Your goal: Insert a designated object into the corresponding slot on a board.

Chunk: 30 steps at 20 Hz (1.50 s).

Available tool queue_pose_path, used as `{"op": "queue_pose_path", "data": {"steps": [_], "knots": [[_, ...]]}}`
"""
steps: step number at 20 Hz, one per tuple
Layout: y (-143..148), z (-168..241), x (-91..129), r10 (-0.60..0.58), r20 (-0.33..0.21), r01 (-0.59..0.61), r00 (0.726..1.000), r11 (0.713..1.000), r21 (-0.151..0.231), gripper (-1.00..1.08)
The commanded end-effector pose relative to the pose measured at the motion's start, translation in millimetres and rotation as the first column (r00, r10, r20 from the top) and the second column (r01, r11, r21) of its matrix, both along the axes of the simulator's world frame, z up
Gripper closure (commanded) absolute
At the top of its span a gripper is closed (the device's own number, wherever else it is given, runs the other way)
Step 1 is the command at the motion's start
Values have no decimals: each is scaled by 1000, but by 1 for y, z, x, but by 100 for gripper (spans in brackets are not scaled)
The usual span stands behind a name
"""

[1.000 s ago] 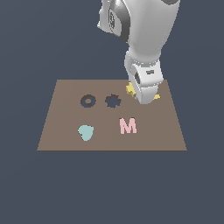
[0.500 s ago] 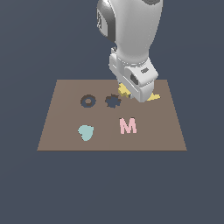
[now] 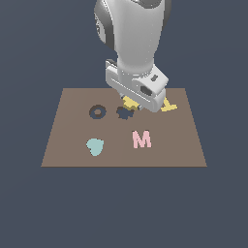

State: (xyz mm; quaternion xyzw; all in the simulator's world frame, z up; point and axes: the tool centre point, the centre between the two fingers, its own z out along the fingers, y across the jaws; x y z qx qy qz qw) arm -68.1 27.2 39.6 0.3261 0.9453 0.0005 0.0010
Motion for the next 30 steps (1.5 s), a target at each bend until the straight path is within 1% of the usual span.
{"op": "queue_pose_path", "data": {"steps": [1, 8, 15, 22, 30], "knots": [[-6, 0, 5, 75, 1, -75, 997, 997, 0, 108], [-16, 1, 16, 233, 0, -233, 972, 972, -1, 108], [-22, 1, 25, 334, 0, -334, 942, 942, -1, 108], [-24, 1, 29, 378, 0, -378, 926, 926, -1, 108], [-24, -3, 29, 379, -1, -379, 926, 926, -1, 108]]}}
